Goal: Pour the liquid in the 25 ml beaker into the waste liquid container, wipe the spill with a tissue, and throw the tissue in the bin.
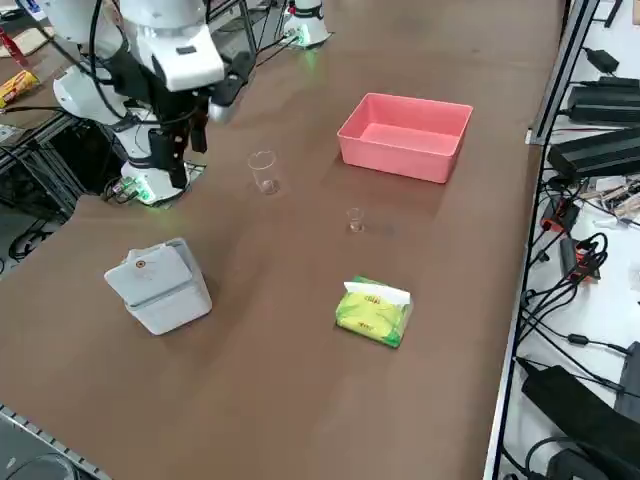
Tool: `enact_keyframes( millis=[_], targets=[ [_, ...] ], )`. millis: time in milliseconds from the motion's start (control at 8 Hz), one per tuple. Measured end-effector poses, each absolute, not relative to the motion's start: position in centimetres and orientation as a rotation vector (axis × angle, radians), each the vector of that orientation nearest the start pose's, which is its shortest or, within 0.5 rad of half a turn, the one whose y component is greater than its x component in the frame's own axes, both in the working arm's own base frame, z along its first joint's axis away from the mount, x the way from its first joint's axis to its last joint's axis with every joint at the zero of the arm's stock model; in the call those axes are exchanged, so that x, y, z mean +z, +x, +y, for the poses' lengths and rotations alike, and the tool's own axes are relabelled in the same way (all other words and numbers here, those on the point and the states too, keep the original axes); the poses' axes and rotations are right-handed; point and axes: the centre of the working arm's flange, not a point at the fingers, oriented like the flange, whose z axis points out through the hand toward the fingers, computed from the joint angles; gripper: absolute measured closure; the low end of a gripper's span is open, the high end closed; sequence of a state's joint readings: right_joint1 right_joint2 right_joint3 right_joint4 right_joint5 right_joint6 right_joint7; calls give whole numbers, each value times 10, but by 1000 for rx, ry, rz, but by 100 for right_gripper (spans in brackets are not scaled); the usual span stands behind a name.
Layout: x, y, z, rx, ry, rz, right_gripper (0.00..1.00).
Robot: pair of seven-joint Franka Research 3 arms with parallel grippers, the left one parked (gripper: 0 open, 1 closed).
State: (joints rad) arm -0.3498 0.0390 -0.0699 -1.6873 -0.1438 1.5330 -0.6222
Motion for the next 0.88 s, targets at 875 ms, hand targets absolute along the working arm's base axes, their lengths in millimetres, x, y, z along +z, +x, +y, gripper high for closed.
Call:
enact_keyframes(
  millis=[875],
  targets=[
    [595,541,-135,207,-3175,48,0]
  ],
)
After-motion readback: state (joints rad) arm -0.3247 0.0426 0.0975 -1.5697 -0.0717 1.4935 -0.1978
